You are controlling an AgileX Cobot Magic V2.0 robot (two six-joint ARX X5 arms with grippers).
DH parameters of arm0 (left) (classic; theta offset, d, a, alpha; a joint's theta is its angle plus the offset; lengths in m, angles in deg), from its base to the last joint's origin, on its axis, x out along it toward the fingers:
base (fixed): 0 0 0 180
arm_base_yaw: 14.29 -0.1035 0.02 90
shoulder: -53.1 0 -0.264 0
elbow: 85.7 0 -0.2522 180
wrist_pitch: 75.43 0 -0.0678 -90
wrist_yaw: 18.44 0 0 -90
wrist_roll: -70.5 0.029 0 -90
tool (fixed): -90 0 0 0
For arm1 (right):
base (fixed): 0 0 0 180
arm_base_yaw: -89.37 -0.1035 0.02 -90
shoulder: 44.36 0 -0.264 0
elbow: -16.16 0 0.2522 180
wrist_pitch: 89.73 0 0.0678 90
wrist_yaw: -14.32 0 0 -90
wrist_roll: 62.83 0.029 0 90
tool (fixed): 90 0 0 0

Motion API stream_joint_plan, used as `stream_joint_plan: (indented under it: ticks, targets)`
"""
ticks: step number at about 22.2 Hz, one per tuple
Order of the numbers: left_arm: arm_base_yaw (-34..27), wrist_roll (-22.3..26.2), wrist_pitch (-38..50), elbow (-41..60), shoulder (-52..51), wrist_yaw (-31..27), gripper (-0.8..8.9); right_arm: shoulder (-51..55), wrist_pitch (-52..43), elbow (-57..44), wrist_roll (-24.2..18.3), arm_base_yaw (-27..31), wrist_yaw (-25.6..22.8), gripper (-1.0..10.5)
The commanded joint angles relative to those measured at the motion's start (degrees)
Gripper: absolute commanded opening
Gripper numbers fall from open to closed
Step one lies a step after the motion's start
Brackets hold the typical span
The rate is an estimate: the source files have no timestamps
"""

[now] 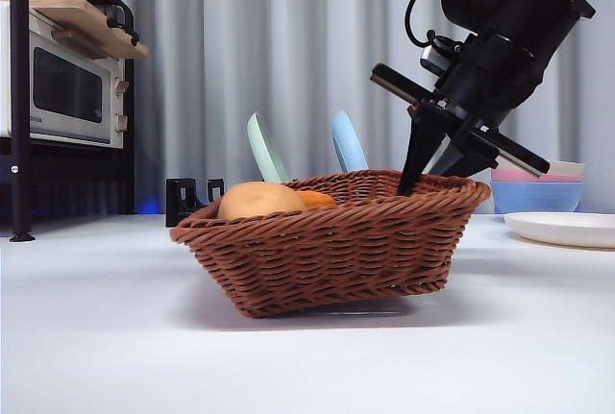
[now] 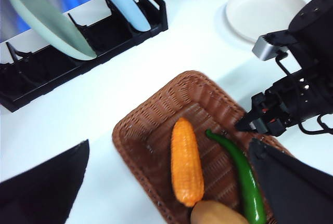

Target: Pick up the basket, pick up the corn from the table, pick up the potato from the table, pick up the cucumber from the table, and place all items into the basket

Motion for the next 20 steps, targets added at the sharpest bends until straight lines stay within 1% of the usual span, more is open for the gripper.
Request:
stream_joint_plan:
  ticks: [1, 2, 3, 5, 6, 7, 9, 11, 12, 16, 17, 19, 20]
  targets:
    - [-0.2, 1.7, -0.6, 0.0, 0.1, -0.3, 5.33, 0.1, 0.5, 0.0, 0.6, 0.2, -4.6, 2.6]
    - [-0.2, 2.3, -1.1, 0.0, 0.1, -0.4, 5.32, 0.2, 1.1, 0.0, 0.6, 0.4, -5.7, 3.5]
    - [-0.2, 2.4, -1.7, 0.0, 0.1, -0.4, 5.3, 0.5, 1.5, 0.0, 0.2, 0.7, -6.4, 4.1]
    - [-0.2, 3.8, -2.7, 0.0, 0.1, -0.4, 5.13, 2.2, 2.2, 0.0, -1.0, 1.1, -6.5, 4.2]
    - [-0.2, 4.3, -3.4, 0.0, -0.2, -0.8, 4.32, 3.8, 2.8, 0.0, -2.0, 1.4, -6.5, 4.2]
    - [-0.2, 5.3, -4.4, 0.0, -0.4, -1.6, 3.09, 5.7, 3.5, 0.0, -3.5, 1.4, -6.6, 4.1]
    - [-0.2, 6.8, -6.7, 0.0, -1.5, -3.8, -0.08, 10.6, 4.7, 0.0, -7.3, 1.4, -6.5, 4.1]
    - [-0.2, 6.9, -7.9, 0.0, -3.6, -6.2, -0.08, 16.2, 5.6, 0.0, -11.5, 1.4, -6.5, 4.0]
    - [-0.2, 6.8, -7.8, 0.0, -5.1, -6.8, -0.08, 18.9, 6.0, 0.0, -13.0, 1.4, -6.6, 3.6]
    - [-0.2, 6.8, -7.4, 0.9, -9.2, -7.4, -0.08, 25.5, 7.3, 0.0, -15.8, 1.4, -6.6, 0.1]
    - [-0.2, 6.8, -7.3, 1.6, -10.3, -8.4, -0.08, 27.0, 8.1, 0.0, -16.7, 1.4, -6.8, -0.2]
    - [-0.2, 6.8, -6.5, 4.3, -12.8, -10.6, -0.08, 29.6, 9.4, 0.0, -18.6, 1.4, -7.3, -0.1]
    - [-0.2, 6.8, -5.6, 6.3, -14.4, -11.3, -0.08, 31.0, 10.0, 0.0, -19.2, 1.4, -8.3, -0.1]
